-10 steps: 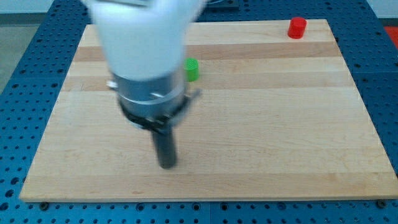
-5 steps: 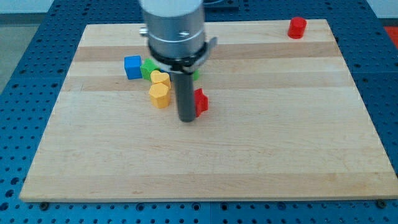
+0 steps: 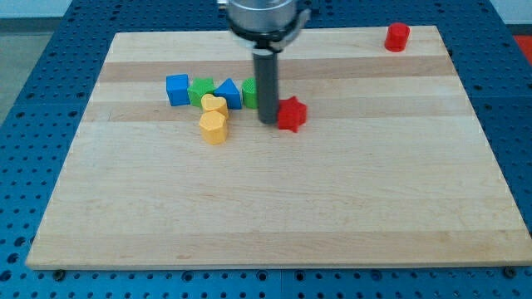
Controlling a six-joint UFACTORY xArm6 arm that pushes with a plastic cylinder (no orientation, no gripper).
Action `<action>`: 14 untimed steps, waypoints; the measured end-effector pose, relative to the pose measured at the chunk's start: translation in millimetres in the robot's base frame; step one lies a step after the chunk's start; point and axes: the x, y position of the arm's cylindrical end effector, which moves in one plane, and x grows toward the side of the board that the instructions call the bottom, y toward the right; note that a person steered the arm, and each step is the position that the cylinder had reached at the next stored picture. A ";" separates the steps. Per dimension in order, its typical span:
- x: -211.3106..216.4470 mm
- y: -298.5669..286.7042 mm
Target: Keep red star on left side of red circle
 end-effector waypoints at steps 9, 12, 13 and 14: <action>-113.3 144.0; -141.9 144.3; -149.3 146.3; -155.0 146.3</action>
